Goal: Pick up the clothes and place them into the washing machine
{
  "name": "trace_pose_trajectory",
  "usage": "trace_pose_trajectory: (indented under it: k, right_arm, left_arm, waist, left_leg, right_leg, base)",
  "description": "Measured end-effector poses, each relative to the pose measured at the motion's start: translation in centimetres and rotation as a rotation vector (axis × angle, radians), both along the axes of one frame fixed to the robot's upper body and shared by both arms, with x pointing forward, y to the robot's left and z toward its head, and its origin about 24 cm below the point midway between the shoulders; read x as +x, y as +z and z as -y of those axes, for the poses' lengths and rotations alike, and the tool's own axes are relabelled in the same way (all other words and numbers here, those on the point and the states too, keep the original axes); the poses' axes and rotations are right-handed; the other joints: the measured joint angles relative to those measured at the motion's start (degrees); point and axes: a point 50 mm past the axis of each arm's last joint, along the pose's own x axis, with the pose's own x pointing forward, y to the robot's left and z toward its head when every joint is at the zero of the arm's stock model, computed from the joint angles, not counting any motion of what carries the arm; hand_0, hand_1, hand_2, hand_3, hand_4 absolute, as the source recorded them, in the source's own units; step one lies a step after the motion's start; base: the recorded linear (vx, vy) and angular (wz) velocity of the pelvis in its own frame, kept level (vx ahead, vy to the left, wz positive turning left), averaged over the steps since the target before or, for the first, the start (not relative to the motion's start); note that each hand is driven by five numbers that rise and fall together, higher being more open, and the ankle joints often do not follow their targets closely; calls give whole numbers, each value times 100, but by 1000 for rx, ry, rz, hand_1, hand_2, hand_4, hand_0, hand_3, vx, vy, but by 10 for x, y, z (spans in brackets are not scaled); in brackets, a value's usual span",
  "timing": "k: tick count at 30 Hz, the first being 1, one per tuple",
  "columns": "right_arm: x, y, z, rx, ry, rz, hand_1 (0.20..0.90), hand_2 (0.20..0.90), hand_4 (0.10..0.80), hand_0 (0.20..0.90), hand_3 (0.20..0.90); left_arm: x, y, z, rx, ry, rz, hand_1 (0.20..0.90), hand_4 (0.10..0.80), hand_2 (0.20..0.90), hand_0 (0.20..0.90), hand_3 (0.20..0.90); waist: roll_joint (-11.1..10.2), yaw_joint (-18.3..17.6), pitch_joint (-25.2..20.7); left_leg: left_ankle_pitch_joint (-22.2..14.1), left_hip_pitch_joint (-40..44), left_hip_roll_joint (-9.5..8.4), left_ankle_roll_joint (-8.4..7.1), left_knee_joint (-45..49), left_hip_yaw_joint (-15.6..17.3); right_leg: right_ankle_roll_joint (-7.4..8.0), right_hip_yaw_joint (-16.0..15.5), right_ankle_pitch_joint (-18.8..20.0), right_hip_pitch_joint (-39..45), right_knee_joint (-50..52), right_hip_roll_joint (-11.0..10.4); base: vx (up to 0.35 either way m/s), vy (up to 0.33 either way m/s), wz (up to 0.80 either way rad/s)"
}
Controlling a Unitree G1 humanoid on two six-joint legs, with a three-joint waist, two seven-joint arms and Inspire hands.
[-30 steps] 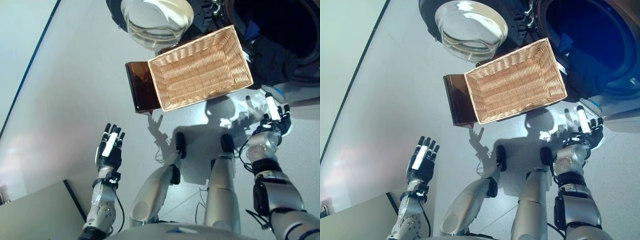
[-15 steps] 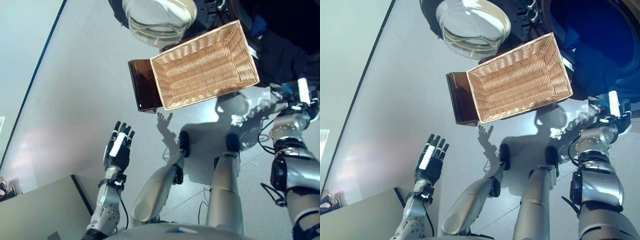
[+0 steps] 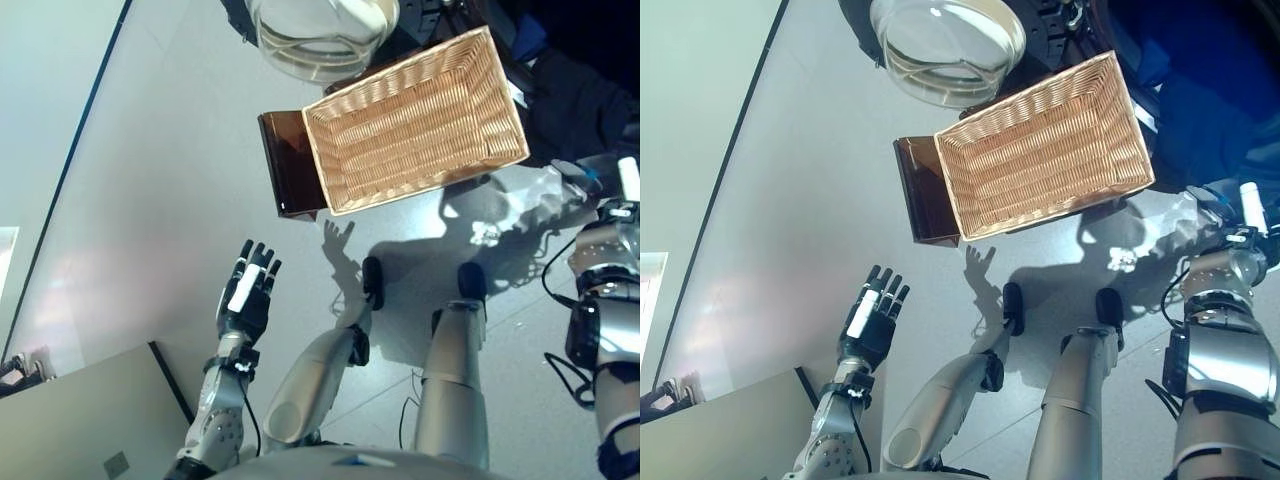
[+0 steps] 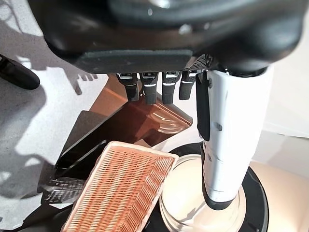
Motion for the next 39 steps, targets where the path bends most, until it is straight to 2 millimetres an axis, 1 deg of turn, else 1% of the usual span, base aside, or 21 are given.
trace_pose_trajectory:
  k: [7, 13, 19, 27, 33, 39]
  right_arm:
    - [3, 0, -3, -33, 28, -26, 900, 900, 800, 900, 900]
    - [6, -1, -7, -25, 40, -21, 900, 900, 800, 900, 900]
    - [7, -1, -9, -19, 42, -16, 900, 900, 800, 900, 900]
    - [12, 6, -13, 38, 25, 61, 900, 900, 800, 900, 900]
    - [15, 7, -16, 51, 21, 74, 900, 900, 800, 900, 900]
    - [25, 10, -28, 69, 35, 127, 900, 900, 800, 900, 900]
  left_arm:
    - [1, 0, 0, 1, 2, 0, 900, 800, 900, 900, 900]
    - [1, 1, -1, 2, 5, 1, 900, 800, 900, 900, 900]
    - [0, 0, -1, 3, 8, -5, 900, 800, 900, 900, 900]
    - [0, 0, -1, 3, 10, -6, 900, 800, 900, 900, 900]
    - [0, 0, -1, 3, 11, -6, 900, 800, 900, 900, 900]
    - [1, 0, -1, 2, 11, -4, 900, 800, 900, 900, 900]
  waist:
    - [-1, -6, 0]
    - [-2, 9, 1]
    - [-3, 10, 3]
    - [-3, 16, 2]
    - [-2, 36, 2]
    - [-2, 57, 1]
  left_leg:
    - [26, 22, 2, 2, 3, -18]
    - [69, 49, 13, -11, 2, -145]
    - [85, 32, 23, -27, -8, -172]
    - [111, -9, 18, -44, -84, -184]
    - [125, -7, 23, -36, -91, -185]
    - [135, 3, 27, -29, -87, -196]
  right_leg:
    - [1, -18, 3, 31, 16, -2]
    - [-20, -115, -8, 108, 28, -17]
    - [-21, -156, -7, 94, 34, -19]
    - [-28, -173, -14, 14, 29, -30]
    - [-40, -181, -21, 6, 48, -24]
    - [-46, -196, -23, 22, 49, -25]
  base:
    - [-4, 1, 0]
    - [-11, 1, 8]
    - [-2, 1, 1]
    - [0, 0, 0]
    - [14, 8, 0]
    - [0, 0, 0]
